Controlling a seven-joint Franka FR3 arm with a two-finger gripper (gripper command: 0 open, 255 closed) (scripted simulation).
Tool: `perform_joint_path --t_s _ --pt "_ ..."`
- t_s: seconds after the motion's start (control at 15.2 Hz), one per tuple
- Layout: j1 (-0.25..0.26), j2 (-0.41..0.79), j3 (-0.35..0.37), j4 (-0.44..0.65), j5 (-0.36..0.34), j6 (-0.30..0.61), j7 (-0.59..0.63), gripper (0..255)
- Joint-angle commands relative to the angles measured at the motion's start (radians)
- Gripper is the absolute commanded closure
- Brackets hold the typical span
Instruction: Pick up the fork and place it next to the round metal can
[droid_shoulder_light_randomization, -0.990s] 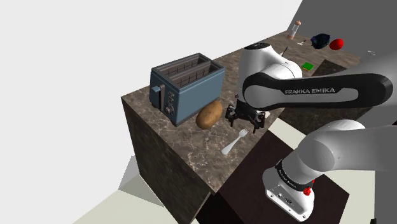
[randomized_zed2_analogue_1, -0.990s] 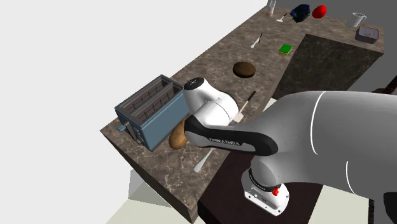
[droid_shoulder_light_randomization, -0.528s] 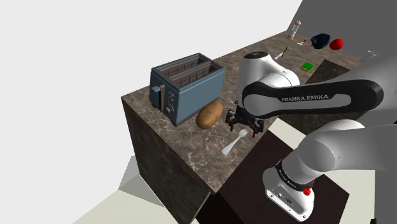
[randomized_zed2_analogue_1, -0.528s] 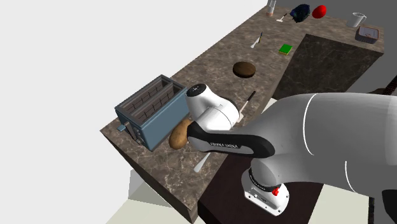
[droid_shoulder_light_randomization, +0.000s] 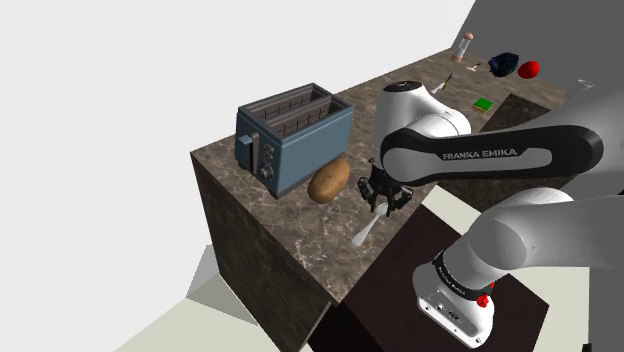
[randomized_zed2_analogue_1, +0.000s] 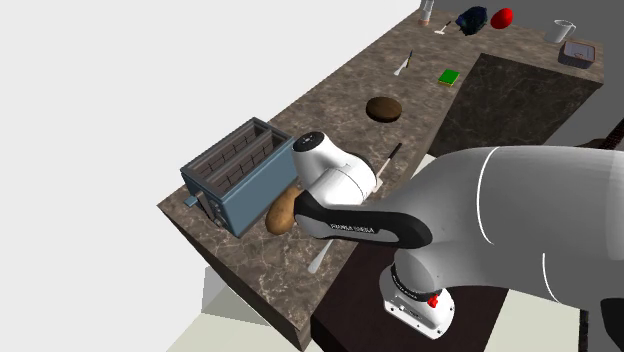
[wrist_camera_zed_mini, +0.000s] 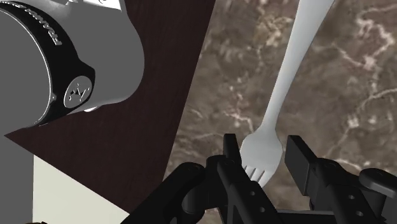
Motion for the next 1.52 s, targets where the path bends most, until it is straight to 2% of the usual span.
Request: perform_joint_path --t_s 0.0,0.33,1.45 --pt "0.000 0.001 0.000 -0.001 0.000 0.002 -0.001 255" --pt "0.000 0.001 0.000 -0.002 0.000 0.003 0.000 255" --pt "-0.003 -0.148 -0.095 0.150 -0.067 -0.296 -0.018 255"
